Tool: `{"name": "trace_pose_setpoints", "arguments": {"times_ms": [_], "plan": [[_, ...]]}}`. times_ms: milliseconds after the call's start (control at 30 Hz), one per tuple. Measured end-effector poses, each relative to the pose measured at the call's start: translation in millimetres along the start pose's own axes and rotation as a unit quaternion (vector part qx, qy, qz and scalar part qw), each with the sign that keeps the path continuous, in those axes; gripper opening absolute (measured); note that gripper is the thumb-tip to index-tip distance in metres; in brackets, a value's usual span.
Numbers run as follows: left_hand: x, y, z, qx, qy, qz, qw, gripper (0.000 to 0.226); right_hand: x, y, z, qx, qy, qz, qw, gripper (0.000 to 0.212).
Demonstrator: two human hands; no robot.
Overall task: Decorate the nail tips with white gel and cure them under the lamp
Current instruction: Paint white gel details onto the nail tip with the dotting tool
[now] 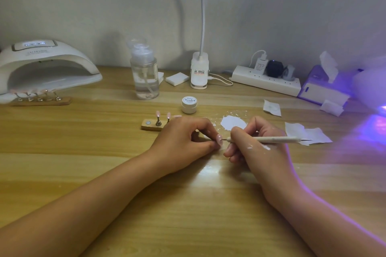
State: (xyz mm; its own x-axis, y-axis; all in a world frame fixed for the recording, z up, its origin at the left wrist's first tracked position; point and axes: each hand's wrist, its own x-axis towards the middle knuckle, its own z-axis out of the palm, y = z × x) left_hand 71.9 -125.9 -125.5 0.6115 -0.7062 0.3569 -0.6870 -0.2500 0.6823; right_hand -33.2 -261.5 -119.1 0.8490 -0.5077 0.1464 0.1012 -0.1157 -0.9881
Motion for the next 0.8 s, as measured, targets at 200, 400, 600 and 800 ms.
{"name": "trace_pose_setpoints", "arguments": {"times_ms": [200,400,600,800], "plan": [[-0.6,0.7,0.1,-0.001,0.002,0.000,1.000,0.010,-1.0,-3.3,0.7,-0.005,0.017,0.012,1.000,0.020],[-0.4,1.2,0.1,-0.002,0.001,0.001,1.000,0.009,-0.6,-1.4,1.9,-0.014,0.011,0.011,1.000,0.021],[-1.4,1.5,-0.6,0.004,0.003,0.012,1.000,0.012,1.2,0.6,1.5,-0.021,-0.001,0.008,1.000,0.020],[-1.1,1.8,-0.3,0.005,0.004,0.015,1.000,0.015,1.2,1.5,1.2,-0.023,-0.004,0.006,1.000,0.020]]}}
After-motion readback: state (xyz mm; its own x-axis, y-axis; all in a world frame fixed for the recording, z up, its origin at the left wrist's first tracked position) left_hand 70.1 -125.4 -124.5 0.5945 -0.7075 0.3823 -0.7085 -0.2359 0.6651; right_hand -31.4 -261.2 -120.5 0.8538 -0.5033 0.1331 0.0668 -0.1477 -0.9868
